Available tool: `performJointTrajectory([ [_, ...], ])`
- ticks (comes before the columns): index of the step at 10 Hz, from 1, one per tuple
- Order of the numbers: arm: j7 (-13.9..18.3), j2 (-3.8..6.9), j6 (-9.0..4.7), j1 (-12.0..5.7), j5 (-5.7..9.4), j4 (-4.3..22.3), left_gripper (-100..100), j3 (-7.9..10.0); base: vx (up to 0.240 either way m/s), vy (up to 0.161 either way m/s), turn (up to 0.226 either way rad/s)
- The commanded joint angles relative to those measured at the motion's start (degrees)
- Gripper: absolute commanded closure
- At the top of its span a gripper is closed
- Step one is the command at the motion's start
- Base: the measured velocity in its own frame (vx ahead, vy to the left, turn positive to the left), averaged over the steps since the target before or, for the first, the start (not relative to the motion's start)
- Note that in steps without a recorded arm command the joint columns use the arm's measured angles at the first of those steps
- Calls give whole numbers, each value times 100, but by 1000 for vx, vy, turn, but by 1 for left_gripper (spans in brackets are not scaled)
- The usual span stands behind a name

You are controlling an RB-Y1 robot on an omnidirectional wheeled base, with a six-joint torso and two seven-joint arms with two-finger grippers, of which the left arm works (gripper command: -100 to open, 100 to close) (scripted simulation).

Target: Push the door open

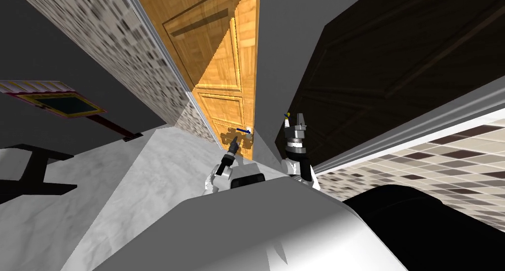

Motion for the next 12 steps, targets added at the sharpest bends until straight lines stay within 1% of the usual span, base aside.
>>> performJointTrajectory([
  [1,35,31,23,-92,5,182,-100,-85,96,120,-79],
  [2,57,49,44,-171,4,346,-100,-174,106,106,-160],
  [3,67,57,54,-206,4,421,-100,-214,70,100,-102],
  [4,92,76,78,-297,3,609,-100,-316,93,121,-127],
  [5,106,87,91,-346,3,713,-100,-372,130,162,-149],
  [6,110,89,95,-360,3,741,-100,-387,97,112,-84],
  [7,98,90,108,-307,-2,655,-100,-377,35,38,-11],
  [8,87,56,85,-345,2,737,-100,-347,96,-40,-34],
  [9,83,43,77,-358,4,764,-100,-335,171,-56,-24],
  [12,51,-46,18,-446,14,952,-100,-250,189,-95,-42],
])
